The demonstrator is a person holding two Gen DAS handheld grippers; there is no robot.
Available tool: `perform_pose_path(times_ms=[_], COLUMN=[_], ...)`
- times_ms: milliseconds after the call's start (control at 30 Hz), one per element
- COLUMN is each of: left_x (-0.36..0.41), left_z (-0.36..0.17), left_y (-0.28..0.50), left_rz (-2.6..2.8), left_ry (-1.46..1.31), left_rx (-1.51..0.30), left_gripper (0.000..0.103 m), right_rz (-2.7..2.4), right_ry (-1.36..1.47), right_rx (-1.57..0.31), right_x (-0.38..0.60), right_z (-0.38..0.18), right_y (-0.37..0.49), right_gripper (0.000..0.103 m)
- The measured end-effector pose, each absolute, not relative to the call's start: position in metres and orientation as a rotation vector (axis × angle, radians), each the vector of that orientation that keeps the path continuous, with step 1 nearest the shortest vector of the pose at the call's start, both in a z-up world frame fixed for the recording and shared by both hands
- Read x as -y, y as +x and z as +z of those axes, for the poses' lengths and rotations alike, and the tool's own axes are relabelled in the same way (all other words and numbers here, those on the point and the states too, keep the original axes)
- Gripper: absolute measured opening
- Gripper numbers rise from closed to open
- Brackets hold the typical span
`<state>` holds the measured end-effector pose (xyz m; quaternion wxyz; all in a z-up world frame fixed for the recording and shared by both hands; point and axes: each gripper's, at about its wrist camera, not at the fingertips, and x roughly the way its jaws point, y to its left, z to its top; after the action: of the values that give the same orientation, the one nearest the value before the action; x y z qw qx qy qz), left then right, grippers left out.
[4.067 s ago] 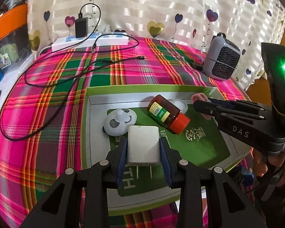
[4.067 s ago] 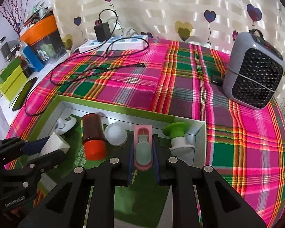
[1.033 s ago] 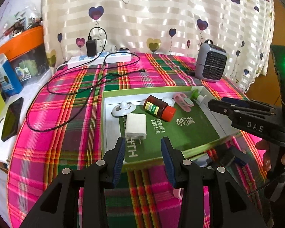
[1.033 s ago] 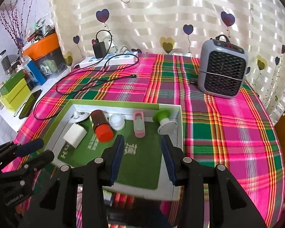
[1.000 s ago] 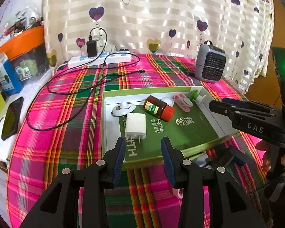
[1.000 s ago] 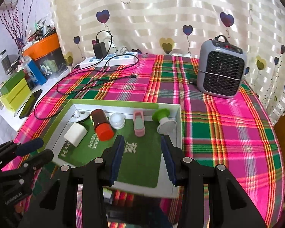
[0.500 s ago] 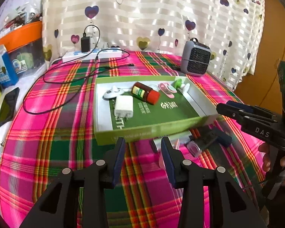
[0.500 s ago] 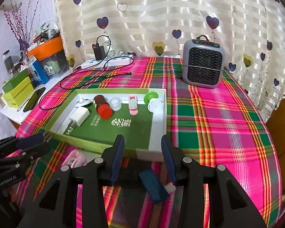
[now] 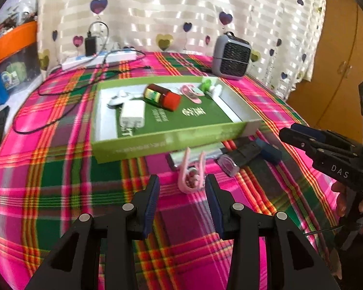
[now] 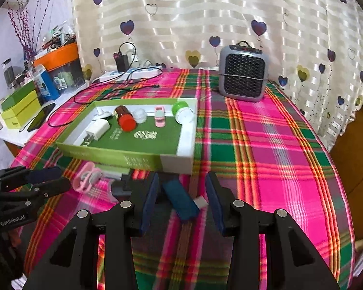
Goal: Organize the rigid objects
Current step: 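Move both tools back toward the pink hook clip and blue USB stick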
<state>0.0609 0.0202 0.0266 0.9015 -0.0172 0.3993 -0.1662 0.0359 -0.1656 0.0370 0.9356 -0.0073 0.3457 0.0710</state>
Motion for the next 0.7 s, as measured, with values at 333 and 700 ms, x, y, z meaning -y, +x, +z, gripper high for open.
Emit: perform_pose_path(times_ms=[333,700], left_x=[-0.009,-0.004], left_z=[0.017,0.012], left_y=[0.066,0.075], left_rz=[-0.363,-0.339], left_ry=[-0.018,-0.002], left_rx=[-0.869,-0.896], left_gripper=[0.038,0.038], right_rz=[0.129,0.196], right_ry=[0.005,-0.054], right_rx=[-0.727,-0.780], right_x=[0.180,0.170], right_z=[0.029,0.014], right_y=[0.025,0.029], right_gripper=[0.041,0.041])
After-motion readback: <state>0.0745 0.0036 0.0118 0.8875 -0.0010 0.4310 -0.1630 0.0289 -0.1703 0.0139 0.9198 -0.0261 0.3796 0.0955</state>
